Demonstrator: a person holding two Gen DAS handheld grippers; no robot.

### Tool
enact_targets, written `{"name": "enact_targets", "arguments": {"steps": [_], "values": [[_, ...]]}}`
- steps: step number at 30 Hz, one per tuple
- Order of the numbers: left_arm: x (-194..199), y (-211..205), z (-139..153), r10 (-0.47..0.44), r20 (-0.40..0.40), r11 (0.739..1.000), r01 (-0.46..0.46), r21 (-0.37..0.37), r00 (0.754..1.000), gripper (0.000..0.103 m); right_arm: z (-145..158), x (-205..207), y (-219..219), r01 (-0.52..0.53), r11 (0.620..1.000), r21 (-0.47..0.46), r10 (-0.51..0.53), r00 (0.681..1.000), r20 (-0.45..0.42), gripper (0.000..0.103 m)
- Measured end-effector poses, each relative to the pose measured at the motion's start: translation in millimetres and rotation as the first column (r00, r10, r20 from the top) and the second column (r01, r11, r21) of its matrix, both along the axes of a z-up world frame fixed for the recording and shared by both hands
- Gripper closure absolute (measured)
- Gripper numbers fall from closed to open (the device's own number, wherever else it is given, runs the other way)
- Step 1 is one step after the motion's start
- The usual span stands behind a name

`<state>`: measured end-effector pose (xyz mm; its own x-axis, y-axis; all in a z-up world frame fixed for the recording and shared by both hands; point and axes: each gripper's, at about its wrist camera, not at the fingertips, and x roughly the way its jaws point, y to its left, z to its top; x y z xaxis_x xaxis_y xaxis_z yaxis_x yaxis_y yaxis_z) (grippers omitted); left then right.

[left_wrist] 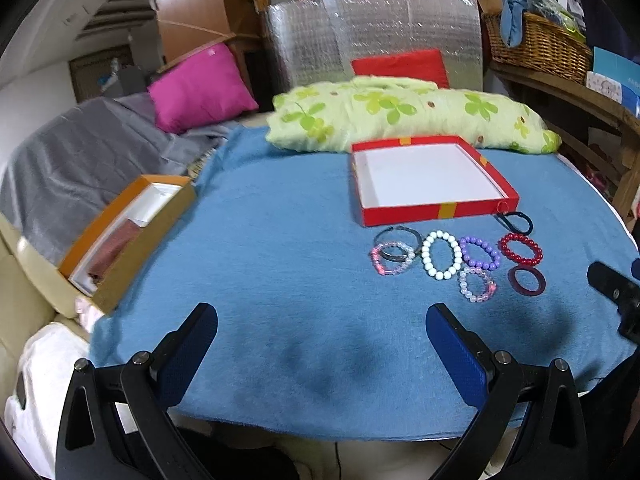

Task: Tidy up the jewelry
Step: 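Grasp the black hair tie with the right gripper while the left gripper grasps the pink-purple beaded bracelet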

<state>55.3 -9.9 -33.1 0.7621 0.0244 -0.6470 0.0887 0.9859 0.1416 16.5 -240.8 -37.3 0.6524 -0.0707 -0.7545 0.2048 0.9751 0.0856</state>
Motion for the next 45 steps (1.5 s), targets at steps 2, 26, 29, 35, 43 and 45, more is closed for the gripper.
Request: {"name": "enact_targets", "arguments": {"steps": [2, 26, 29, 35, 43, 45], "values": [[16.3, 0.5, -7.4, -0.035, -0.040, 0.999, 0.034, -0.026, 0.999, 0.000, -3.8, 9.6, -10.2, -0.003, 1.000, 0.024, 0.003, 1.000, -0.005, 0.000], [157.9, -10.3, -68.4, -0.180, -0.226, 0.974, 0.141, -0.177, 0.957, 0.002, -97.8, 174.9, -73.4, -0.019, 0.948, 0.318, 0.089, 0.974, -0.208, 0.071], [166.6, -11.7, -77.5, -0.198, -0.271, 0.969, 0.147, -0.198, 0.942, 0.019, -103.0, 179.3, -73.0, -0.014, 0.950, 0.312, 0.088, 0.970, -0.224, 0.086], [165.0, -19.7, -87.8, -0.241, -0.300, 0.962, 0.185, -0.203, 0.923, 0.042, -102.6, 178.5, -73.5, -0.006, 0.955, 0.296, 0.074, 0.972, -0.221, 0.092], [158.6, -15.1, -87.1, -0.297, -0.295, 0.942, 0.228, -0.248, 0.908, 0.089, -99.0, 174.7, -70.5, -0.006, 0.948, 0.319, 0.076, 0.976, -0.206, 0.092], [157.7, -14.3, -87.0, -0.310, -0.292, 0.938, 0.240, -0.252, 0.905, 0.092, -97.7, 174.3, -69.5, -0.007, 0.947, 0.322, 0.076, 0.977, -0.200, 0.092]]}}
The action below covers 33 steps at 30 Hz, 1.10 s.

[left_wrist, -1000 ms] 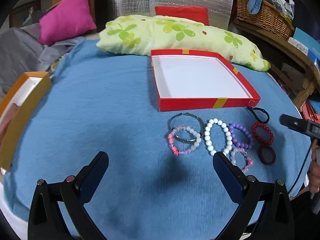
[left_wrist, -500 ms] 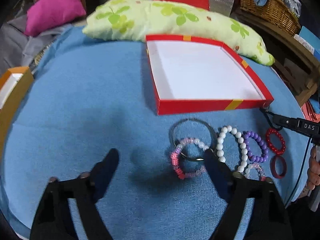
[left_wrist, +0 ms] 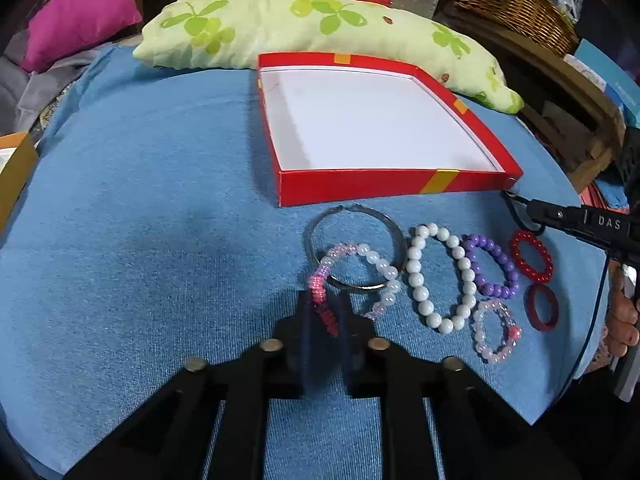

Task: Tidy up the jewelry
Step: 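Grasp the black hair tie with the right gripper while the left gripper grasps the pink-purple beaded bracelet, then carry both items into the red box and open both grippers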

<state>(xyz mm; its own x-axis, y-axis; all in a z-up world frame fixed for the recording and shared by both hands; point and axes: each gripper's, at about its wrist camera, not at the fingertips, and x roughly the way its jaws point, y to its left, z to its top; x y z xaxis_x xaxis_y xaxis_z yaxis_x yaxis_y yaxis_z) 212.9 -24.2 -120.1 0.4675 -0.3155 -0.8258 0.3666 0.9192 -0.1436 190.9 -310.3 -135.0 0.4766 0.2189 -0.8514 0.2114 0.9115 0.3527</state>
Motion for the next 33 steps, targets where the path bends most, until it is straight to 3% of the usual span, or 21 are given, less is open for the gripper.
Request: {"name": "enact_targets", "arguments": {"steps": [6, 20, 26, 33], "values": [[-4.0, 2.6, 4.0, -0.011, 0.029, 1.000, 0.012, -0.016, 1.000, 0.097, 4.6, -2.7, 2.1, 0.003, 0.999, 0.038, -0.004, 1.000, 0.025, 0.092], [-18.3, 13.5, 35.0, -0.024, 0.131, 0.996, 0.035, -0.083, 0.991, 0.097, 20.4, -6.2, 5.8, -0.006, 0.996, 0.086, -0.004, 0.994, 0.111, 0.092], [-16.8, 3.8, 62.1, -0.058, 0.184, 0.990, 0.080, -0.116, 0.981, 0.097, 37.8, -1.4, 14.7, -0.074, 0.982, 0.171, 0.040, 0.979, 0.198, 0.092], [25.0, -21.4, 93.5, -0.066, 0.246, 0.987, 0.100, -0.128, 0.967, 0.099, 35.0, 30.9, 23.9, -0.099, 0.950, 0.296, 0.028, 0.972, 0.234, 0.092]]}}
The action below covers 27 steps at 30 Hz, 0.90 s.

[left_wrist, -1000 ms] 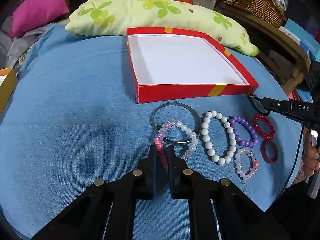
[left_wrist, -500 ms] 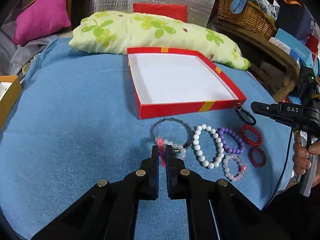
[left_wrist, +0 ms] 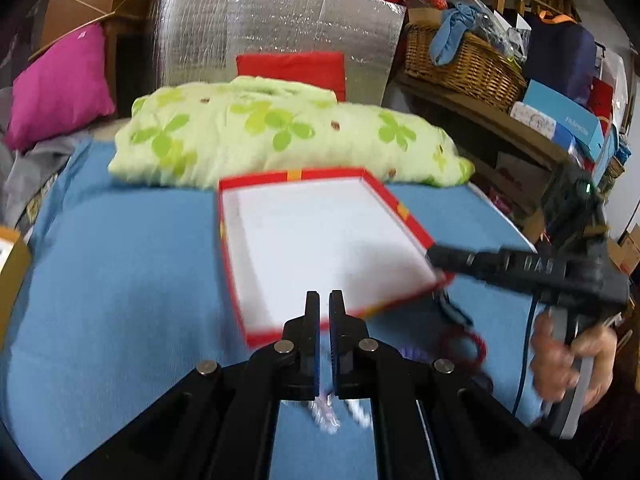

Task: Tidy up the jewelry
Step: 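Carry both items into the red box and open both grippers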

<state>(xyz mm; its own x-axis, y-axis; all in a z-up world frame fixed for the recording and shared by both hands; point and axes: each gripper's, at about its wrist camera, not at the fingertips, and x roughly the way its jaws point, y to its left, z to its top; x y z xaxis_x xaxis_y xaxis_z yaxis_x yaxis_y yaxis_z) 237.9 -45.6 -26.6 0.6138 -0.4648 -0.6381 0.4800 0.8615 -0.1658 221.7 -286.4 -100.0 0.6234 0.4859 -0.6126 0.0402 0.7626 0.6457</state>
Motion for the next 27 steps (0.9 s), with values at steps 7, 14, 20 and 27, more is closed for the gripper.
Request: {"name": "enact_targets", "arguments": {"steps": [7, 14, 20, 27], "values": [[34.1, -2.3, -14.5, 0.011, -0.059, 1.000, -0.012, -0.016, 0.998, 0.099, -24.6, 34.5, -3.5, 0.033, 0.997, 0.063, -0.027, 0.996, -0.087, 0.092], [6.7, 8.1, -35.8, -0.037, -0.140, 0.998, 0.044, 0.046, 0.989, 0.088, -18.0, 23.5, -17.2, -0.041, 0.999, 0.027, 0.044, 0.991, -0.130, 0.091], [-15.8, 11.9, -62.0, -0.039, -0.236, 0.996, 0.056, 0.065, 0.971, 0.059, -16.6, -0.5, -42.8, -0.029, 0.999, -0.013, 0.026, 0.985, -0.168, 0.065], [-14.2, 7.9, -89.7, 0.029, -0.366, 0.998, -0.005, 0.068, 0.930, 0.053, -26.3, -13.0, -61.0, 0.029, 0.998, -0.053, -0.039, 0.980, -0.197, 0.039]]}}
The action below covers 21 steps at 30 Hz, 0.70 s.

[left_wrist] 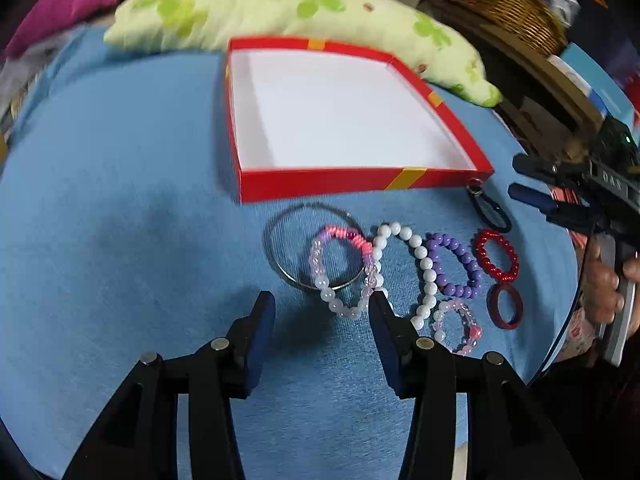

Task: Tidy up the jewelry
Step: 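Carry both items into the red box and open both grippers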

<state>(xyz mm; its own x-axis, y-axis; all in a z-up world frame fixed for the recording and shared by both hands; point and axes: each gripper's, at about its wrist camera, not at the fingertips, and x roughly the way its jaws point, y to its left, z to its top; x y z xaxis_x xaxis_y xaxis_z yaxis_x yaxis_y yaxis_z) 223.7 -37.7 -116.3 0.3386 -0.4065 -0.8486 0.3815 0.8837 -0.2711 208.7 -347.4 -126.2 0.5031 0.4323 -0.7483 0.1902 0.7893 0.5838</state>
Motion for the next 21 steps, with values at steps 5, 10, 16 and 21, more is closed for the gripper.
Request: {"name": "enact_targets", "arguments": {"steps": [5, 10, 16, 21], "values": [[7.4, -4.7, -4.9, 0.021, -0.009, 1.000, -0.021, -0.007, 1.000, 0.054, -13.1, 11.7, 19.3, -0.059, 0.993, -0.102, 0.051, 0.996, -0.072, 0.039], [8.4, -9.9, -3.9, -0.005, 0.006, 1.000, 0.005, -0.001, 1.000, 0.089, -26.8, 19.5, 36.8, -0.109, 0.946, -0.305, 0.069, 0.988, -0.140, 0.094], [-1.7, -14.9, 2.5, -0.054, 0.055, 0.998, 0.053, 0.035, 0.997, 0.095, -17.4, 16.2, 38.8, -0.112, 0.942, -0.317, 0.083, 0.991, -0.103, 0.095], [-10.7, -10.2, 22.1, -0.081, 0.099, 0.996, 0.083, -0.017, 0.992, 0.095, 1.6, 8.8, 45.0, -0.131, 0.964, -0.233, 0.125, 0.991, -0.042, 0.095]]}}
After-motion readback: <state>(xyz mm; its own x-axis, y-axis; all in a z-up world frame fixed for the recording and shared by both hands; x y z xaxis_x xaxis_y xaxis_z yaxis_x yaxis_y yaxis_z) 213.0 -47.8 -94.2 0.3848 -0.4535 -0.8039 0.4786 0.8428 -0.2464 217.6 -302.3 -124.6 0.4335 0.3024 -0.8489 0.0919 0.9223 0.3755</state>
